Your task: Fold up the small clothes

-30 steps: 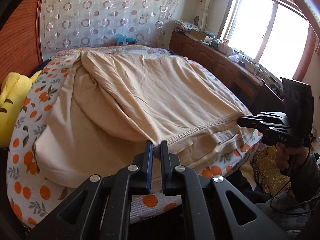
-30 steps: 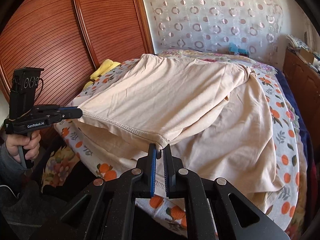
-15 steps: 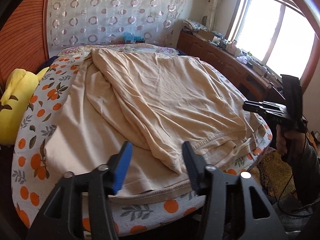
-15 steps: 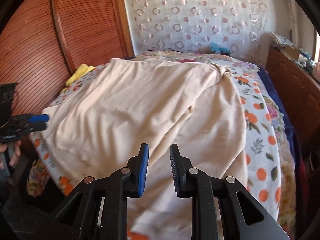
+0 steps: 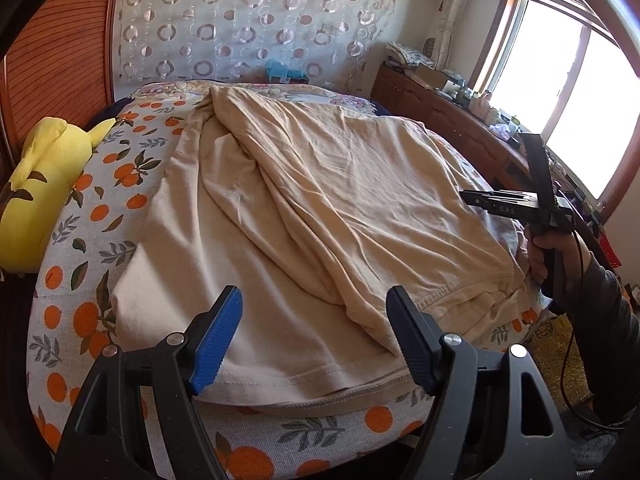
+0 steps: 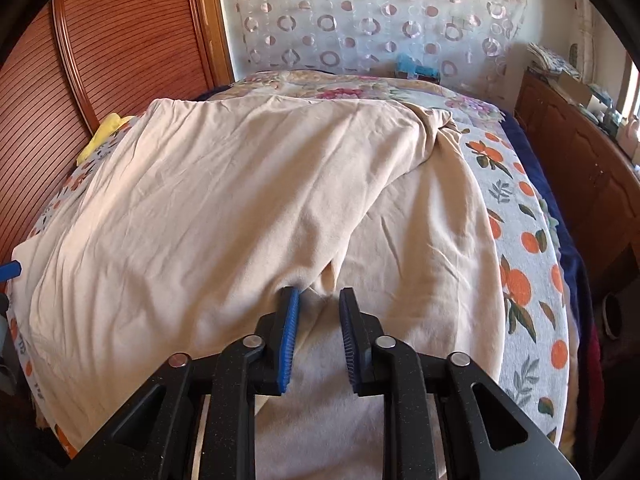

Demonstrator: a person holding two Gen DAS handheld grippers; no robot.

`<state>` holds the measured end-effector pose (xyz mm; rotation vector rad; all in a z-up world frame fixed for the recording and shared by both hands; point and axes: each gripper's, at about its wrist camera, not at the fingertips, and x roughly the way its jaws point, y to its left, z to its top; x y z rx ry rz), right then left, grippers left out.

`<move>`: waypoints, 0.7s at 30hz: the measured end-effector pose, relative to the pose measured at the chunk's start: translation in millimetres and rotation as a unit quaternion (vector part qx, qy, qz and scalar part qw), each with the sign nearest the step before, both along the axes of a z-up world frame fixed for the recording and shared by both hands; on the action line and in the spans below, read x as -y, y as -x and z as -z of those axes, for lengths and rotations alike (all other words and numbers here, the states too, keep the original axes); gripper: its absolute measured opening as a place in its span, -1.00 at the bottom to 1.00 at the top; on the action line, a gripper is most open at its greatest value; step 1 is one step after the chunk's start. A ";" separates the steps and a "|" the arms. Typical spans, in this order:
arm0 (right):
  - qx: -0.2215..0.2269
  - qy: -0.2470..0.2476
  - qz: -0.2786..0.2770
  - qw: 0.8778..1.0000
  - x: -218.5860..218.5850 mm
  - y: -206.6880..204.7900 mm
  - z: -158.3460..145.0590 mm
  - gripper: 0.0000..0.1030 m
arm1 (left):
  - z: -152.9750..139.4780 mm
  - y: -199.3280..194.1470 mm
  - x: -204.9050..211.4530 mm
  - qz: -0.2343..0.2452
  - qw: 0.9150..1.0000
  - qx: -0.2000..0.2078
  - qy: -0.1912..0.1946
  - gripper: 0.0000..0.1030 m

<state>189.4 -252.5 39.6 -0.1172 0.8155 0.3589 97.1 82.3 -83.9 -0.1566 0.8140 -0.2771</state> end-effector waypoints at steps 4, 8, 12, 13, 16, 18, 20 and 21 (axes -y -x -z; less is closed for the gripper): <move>0.010 -0.005 -0.013 1.000 2.1 4.8 -1.0 -0.93 | 0.4 -9.4 -3.5 -0.008 1.000 -0.001 0.003 0.46; 0.037 -0.033 0.004 0.999 29.1 27.6 -11.5 -0.95 | -3.7 -17.4 -7.0 -0.012 1.000 0.006 -0.004 0.46; 0.055 -0.049 0.037 0.997 59.0 59.7 -17.6 -0.95 | -7.7 -33.3 -10.6 -0.021 1.000 0.012 -0.018 0.46; 0.056 -0.046 0.046 0.996 63.2 67.4 -16.9 -0.95 | -8.6 -37.7 -12.6 -0.024 0.999 0.013 -0.020 0.46; 0.058 -0.038 0.064 0.996 72.8 87.6 -9.2 -0.95 | -11.2 -55.5 -18.5 -0.034 0.999 0.015 -0.025 0.46; 0.053 -0.036 0.072 0.995 75.6 94.8 0.6 -0.95 | -9.8 -71.2 -22.6 -0.038 0.999 0.009 -0.028 0.45; 0.050 -0.025 0.078 0.995 73.0 96.8 10.2 -0.95 | -6.4 -86.4 -25.6 -0.042 0.998 0.000 -0.035 0.31; 0.044 -0.026 0.079 0.996 71.9 95.3 15.8 -0.95 | -3.5 -95.7 -27.1 -0.043 0.998 -0.008 -0.040 0.13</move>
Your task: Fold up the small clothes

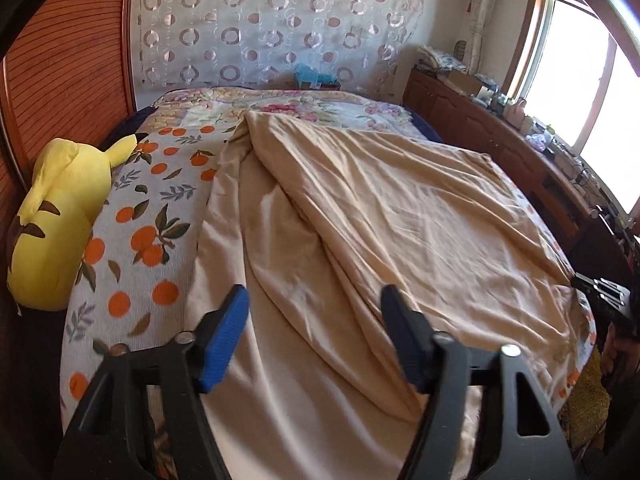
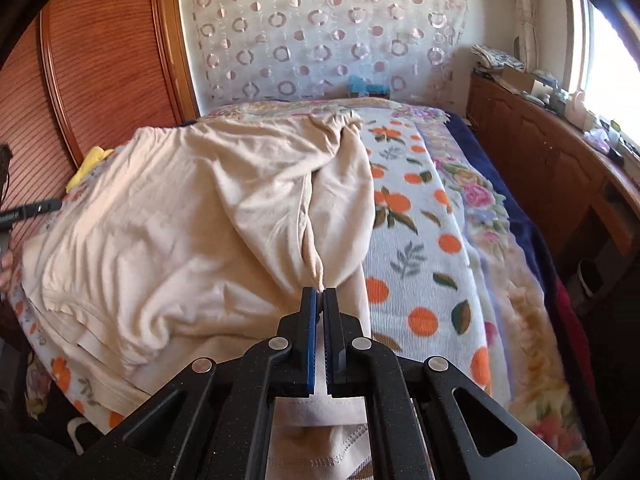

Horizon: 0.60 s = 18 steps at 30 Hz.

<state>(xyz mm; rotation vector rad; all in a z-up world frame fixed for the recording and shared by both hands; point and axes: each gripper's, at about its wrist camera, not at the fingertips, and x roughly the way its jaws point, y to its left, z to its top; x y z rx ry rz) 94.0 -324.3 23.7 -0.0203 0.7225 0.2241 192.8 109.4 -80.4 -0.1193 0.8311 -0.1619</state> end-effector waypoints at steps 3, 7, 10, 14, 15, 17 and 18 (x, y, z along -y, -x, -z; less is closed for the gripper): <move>-0.010 -0.002 0.003 1.000 -6.1 -8.1 10.7 -0.94 | 8.4 -20.7 -4.4 -0.005 1.000 -0.020 -0.008 -0.11; -0.003 0.003 0.005 1.000 -9.1 -14.1 12.3 -0.94 | 22.8 -40.7 -8.4 -0.008 0.999 -0.049 -0.019 -0.12; 0.004 -0.003 0.004 1.000 -4.4 -11.4 13.7 -0.95 | 23.2 -44.3 -5.6 -0.001 0.998 -0.048 -0.028 -0.12; 0.010 -0.006 0.002 1.000 -0.3 -8.6 15.6 -0.95 | 23.3 -39.3 1.8 0.003 0.998 -0.040 -0.052 -0.89; 0.010 -0.007 0.002 1.000 0.1 -9.0 16.0 -0.95 | 21.5 -35.0 0.5 0.004 0.998 -0.037 -0.045 -0.93; 0.010 -0.008 0.000 1.000 1.3 -8.9 16.6 -0.95 | 10.4 -19.8 -8.9 -0.012 0.999 -0.012 -0.038 -0.94; 0.010 -0.009 -0.001 1.000 2.3 -8.9 16.6 -0.95 | 4.8 -11.2 -15.3 -0.021 0.999 -0.002 -0.037 -0.94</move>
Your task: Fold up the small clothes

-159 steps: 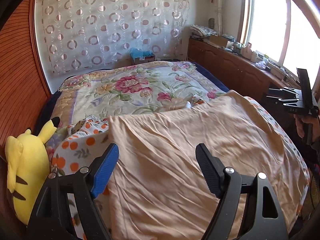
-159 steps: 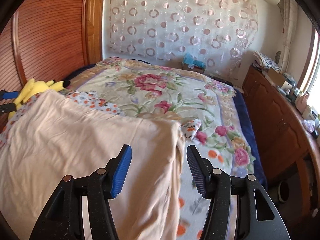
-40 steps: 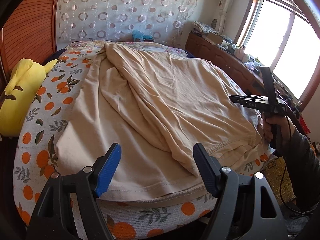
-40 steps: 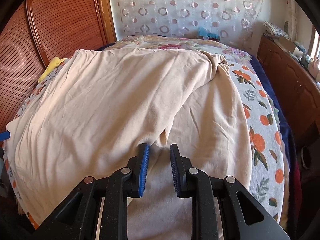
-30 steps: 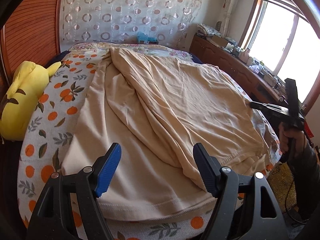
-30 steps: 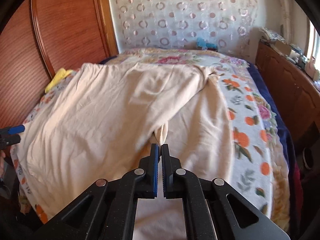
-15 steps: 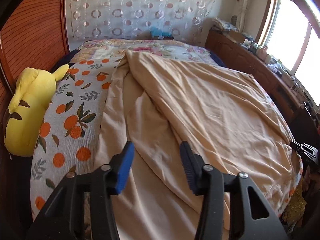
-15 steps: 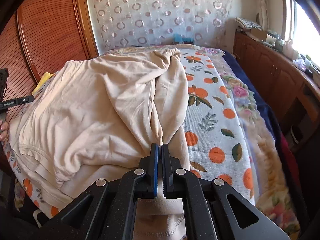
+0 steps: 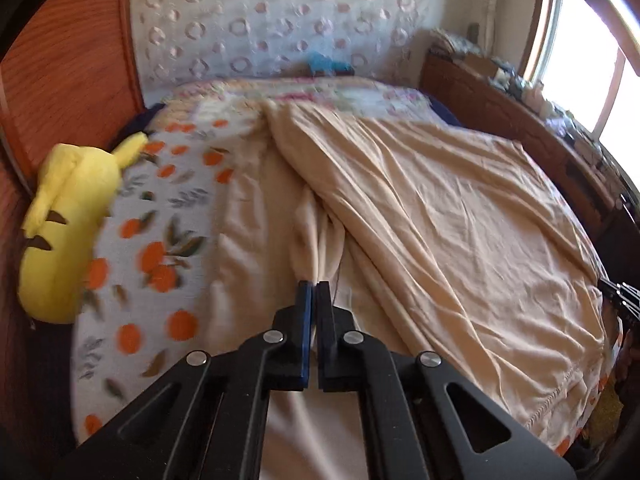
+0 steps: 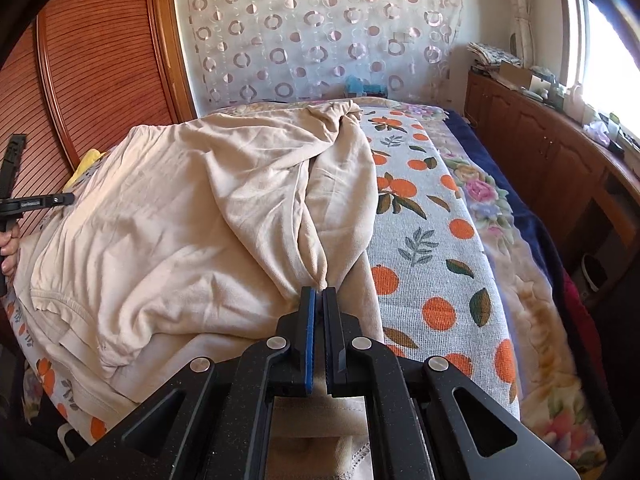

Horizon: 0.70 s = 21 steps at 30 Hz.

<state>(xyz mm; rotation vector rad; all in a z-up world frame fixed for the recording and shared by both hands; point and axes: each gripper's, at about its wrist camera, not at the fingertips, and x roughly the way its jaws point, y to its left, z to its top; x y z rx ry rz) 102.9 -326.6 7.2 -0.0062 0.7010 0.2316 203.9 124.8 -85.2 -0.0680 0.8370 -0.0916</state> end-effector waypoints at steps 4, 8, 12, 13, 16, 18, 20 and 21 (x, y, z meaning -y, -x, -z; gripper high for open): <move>0.000 -0.001 -0.001 1.000 2.0 -0.2 -0.4 -0.95 | -9.1 33.2 -29.7 -0.029 0.999 0.013 0.019 -0.94; -0.006 -0.002 0.002 1.000 2.6 -1.8 -2.6 -0.94 | -6.3 44.4 -42.3 -0.039 0.999 0.012 0.011 -0.94; 0.004 0.006 0.004 1.000 0.6 3.0 -11.1 -0.94 | -8.6 52.8 -50.0 -0.042 0.999 0.021 0.019 -0.94; 0.009 0.009 0.003 1.000 -0.9 5.5 -14.5 -0.94 | -8.6 54.7 -49.8 -0.041 0.999 0.023 0.022 -0.93; 0.021 0.016 -0.009 1.000 -9.8 13.1 -24.1 -0.94 | -9.5 61.0 -52.8 -0.038 0.999 0.025 0.024 -0.93; 0.030 0.017 -0.021 0.999 -17.9 18.0 -30.6 -0.94 | -9.7 66.3 -50.8 -0.036 0.999 0.025 0.018 -0.75; 0.043 0.024 -0.030 0.998 -29.4 22.7 -37.6 -0.94 | -9.0 72.2 -52.1 -0.035 0.999 0.029 0.016 -0.14; 0.048 0.027 -0.035 0.998 -34.6 24.8 -40.8 -0.94 | -8.8 75.9 -53.5 -0.036 0.999 0.032 0.014 -0.08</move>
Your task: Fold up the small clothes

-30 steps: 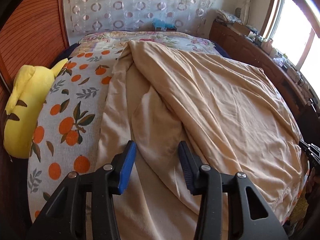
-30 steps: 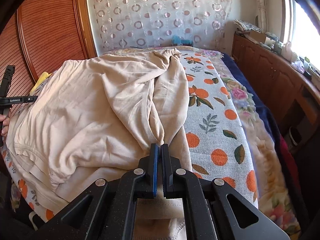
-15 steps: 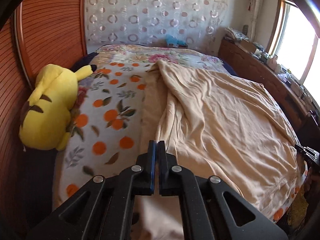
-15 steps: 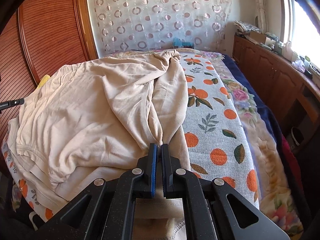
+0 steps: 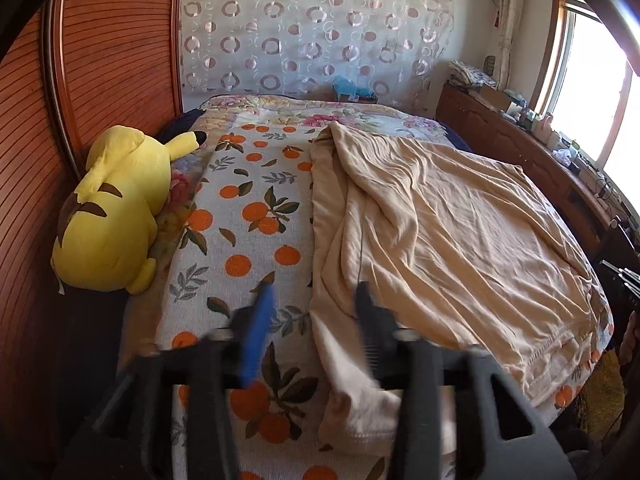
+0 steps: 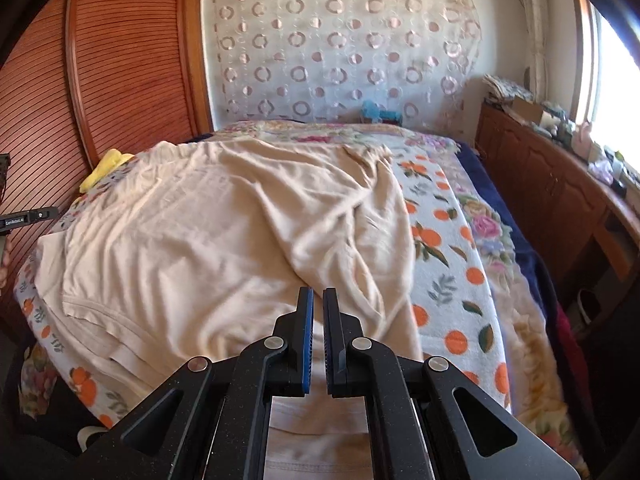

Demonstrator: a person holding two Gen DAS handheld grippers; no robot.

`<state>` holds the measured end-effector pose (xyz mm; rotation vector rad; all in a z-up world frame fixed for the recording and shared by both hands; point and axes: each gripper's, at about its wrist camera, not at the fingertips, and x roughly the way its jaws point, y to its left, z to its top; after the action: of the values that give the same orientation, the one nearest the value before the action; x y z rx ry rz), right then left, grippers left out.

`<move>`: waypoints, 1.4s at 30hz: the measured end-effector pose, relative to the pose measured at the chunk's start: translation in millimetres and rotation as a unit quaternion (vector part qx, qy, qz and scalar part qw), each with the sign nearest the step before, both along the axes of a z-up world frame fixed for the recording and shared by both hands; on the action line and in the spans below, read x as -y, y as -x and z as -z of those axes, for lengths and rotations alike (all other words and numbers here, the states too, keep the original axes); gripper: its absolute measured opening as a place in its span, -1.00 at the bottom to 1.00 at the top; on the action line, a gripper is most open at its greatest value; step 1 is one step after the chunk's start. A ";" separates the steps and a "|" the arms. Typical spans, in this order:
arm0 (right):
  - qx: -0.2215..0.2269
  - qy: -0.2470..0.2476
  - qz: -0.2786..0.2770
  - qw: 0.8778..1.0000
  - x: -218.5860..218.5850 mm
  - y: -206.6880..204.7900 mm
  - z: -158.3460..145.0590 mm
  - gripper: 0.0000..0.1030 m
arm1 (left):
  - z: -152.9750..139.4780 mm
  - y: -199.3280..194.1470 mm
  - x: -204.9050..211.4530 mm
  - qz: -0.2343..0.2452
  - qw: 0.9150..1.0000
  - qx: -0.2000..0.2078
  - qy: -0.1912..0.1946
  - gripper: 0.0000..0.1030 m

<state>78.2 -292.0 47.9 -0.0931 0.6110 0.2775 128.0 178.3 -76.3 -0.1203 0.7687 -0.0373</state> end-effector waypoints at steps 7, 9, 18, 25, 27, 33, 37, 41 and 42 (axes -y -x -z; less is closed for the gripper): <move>0.021 0.020 -0.036 0.999 -42.7 12.8 -13.0 -0.09 | 1.5 14.2 -6.1 0.007 1.000 -0.003 0.008 0.47; 0.018 0.012 -0.058 0.998 -58.3 13.3 -12.4 0.00 | 0.1 19.2 -5.4 0.006 1.000 0.001 0.006 0.48; 0.008 0.031 -0.143 0.989 -132.1 5.6 0.4 0.00 | -3.2 32.3 -0.9 0.012 1.000 0.007 0.002 0.48; -0.010 0.017 -0.167 0.986 -139.2 -8.9 5.4 0.00 | 2.7 34.8 3.0 0.017 1.000 0.000 -0.001 0.48; -0.016 0.009 -0.183 0.983 -149.7 -9.1 5.2 0.00 | -0.8 37.1 -2.1 0.010 1.000 0.003 0.000 0.48; -0.027 0.000 -0.264 0.964 -212.8 -16.4 9.2 0.00 | -14.9 51.8 -24.5 -0.016 1.000 0.016 -0.007 0.48; -0.049 -0.010 -0.324 0.945 -261.9 -19.4 18.5 0.00 | -22.1 59.8 -41.6 -0.036 0.999 0.019 -0.015 0.48; -0.070 -0.007 -0.364 0.929 -301.1 -22.5 32.0 0.00 | -26.9 66.2 -55.1 -0.050 0.998 0.020 -0.023 0.48; -0.072 -0.003 -0.367 0.927 -308.2 -23.8 35.6 0.00 | -28.1 67.9 -58.0 -0.052 0.998 0.021 -0.025 0.48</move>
<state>101.9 16.2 12.4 -0.2989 0.7032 1.0213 60.1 236.2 -48.2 -0.1123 0.7192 0.0780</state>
